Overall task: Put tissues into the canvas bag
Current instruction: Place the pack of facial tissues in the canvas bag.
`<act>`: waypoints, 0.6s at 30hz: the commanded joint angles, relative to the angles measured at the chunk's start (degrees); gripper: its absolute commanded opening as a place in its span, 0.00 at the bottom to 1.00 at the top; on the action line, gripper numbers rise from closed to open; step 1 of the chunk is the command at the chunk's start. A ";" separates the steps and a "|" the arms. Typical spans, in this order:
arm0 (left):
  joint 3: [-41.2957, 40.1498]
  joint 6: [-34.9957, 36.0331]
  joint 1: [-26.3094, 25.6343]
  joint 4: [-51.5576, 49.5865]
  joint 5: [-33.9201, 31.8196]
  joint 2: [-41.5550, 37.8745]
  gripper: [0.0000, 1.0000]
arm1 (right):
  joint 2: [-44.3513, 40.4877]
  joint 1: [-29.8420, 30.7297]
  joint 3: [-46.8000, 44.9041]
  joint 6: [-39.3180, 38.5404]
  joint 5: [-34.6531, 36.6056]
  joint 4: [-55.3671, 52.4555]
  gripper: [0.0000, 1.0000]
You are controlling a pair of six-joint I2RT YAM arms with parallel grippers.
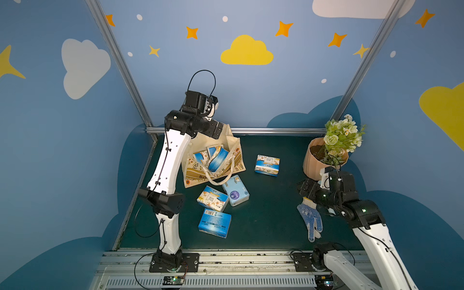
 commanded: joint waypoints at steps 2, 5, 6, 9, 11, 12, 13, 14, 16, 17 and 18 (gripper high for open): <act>-1.55 4.84 -3.76 -5.39 4.04 -3.89 1.00 | 2.79 -0.01 -0.15 -5.21 -4.03 2.76 0.95; -9.25 9.50 -9.13 -4.47 2.98 -8.19 1.00 | 5.35 -0.05 0.76 -7.99 -6.92 3.18 0.95; -12.20 11.75 -11.16 -4.75 2.89 -9.50 1.00 | 5.90 0.00 1.10 -8.70 -8.22 3.53 0.95; -20.93 16.32 -14.89 -5.21 4.56 -13.41 1.00 | 7.86 0.06 2.20 -11.03 -14.85 3.94 0.95; -26.54 18.14 -16.22 -7.04 6.57 -16.21 1.00 | 9.41 1.03 3.38 -12.84 -16.73 1.98 0.95; -29.36 19.07 -16.31 -8.12 7.70 -17.93 1.00 | 9.74 1.93 3.77 -13.51 -16.66 1.19 0.95; -31.99 19.91 -16.45 -8.80 8.00 -19.67 1.00 | 9.85 2.80 3.80 -13.92 -16.35 0.85 0.95; -35.20 21.35 -16.41 -9.57 10.03 -21.77 1.00 | 9.94 3.66 3.80 -14.15 -15.81 0.46 0.95; -41.44 24.01 -16.62 -10.67 10.24 -25.74 1.00 | 10.18 4.63 3.59 -14.34 -14.37 -0.05 0.95; -44.72 25.48 -16.67 -11.65 10.65 -27.75 1.00 | 10.37 4.70 3.25 -14.29 -14.08 0.17 0.95; -47.61 26.88 -16.76 -12.58 10.89 -29.44 1.00 | 10.54 4.66 2.88 -14.10 -14.06 0.47 0.95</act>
